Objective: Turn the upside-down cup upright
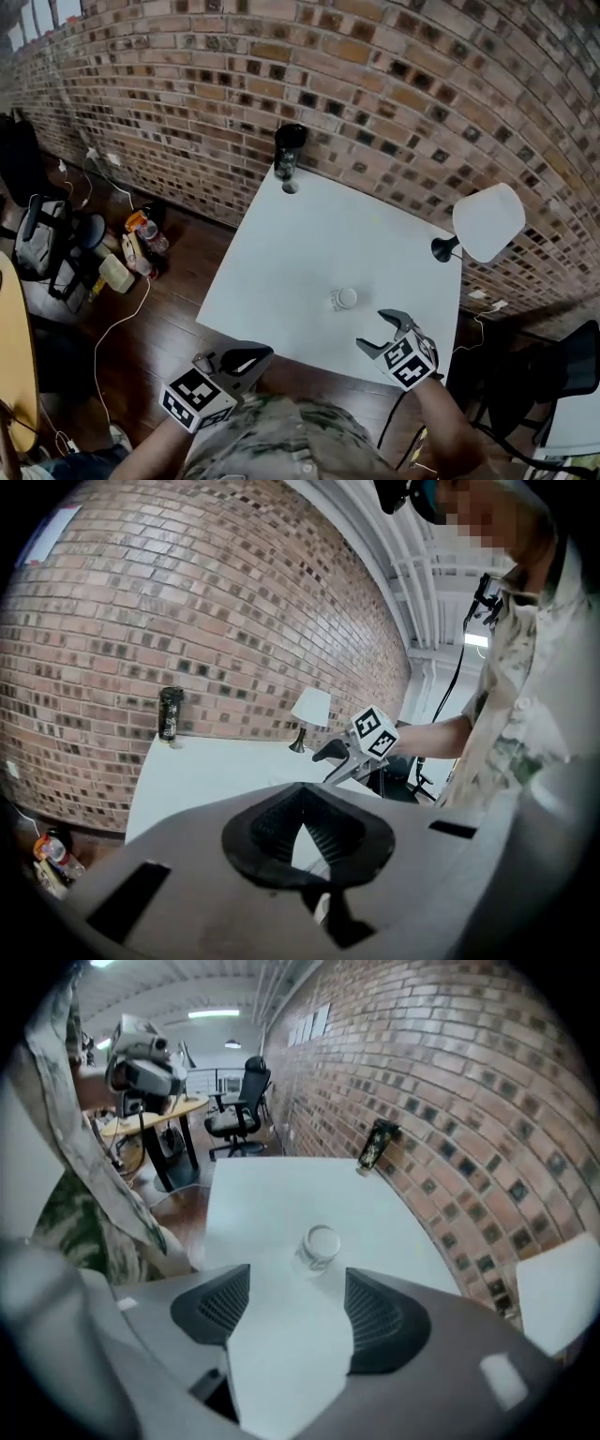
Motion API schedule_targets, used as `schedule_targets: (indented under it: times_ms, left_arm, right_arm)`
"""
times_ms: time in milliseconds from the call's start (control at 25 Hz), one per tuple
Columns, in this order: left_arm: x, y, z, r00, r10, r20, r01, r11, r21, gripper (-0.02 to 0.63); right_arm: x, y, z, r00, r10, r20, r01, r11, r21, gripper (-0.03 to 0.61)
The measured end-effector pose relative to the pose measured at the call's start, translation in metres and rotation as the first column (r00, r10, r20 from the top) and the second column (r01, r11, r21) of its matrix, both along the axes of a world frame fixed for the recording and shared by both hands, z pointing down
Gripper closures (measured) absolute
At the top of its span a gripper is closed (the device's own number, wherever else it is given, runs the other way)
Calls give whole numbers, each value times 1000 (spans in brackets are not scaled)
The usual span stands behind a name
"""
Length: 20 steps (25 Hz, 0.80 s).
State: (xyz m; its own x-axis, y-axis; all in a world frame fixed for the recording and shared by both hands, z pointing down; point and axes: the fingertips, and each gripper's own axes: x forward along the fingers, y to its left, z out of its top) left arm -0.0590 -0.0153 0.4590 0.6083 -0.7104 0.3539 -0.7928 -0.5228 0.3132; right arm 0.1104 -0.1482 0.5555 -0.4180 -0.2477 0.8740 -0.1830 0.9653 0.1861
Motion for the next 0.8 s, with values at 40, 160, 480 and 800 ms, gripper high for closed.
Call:
schedule_targets:
  times_ms: [40, 160, 480, 800]
  left_arm:
    - [16, 9, 0, 1000, -17, 17, 17, 1000, 8, 607]
    - [58, 42, -3, 991, -129, 46, 128, 991, 37, 607]
    - [140, 177, -9, 963, -247, 110, 254, 966, -56, 607]
    - [163, 255, -24, 971, -201, 129, 210, 976, -57, 607]
  right_arm:
    - [9, 12, -4, 998, 3, 56, -2, 1000, -4, 261]
    - [40, 61, -17, 977, -9, 213, 19, 999, -41, 264]
    - [121, 215, -41, 929, -84, 360, 140, 981, -132, 265]
    - [147, 314, -69, 868, 29, 495, 78, 978, -194, 265]
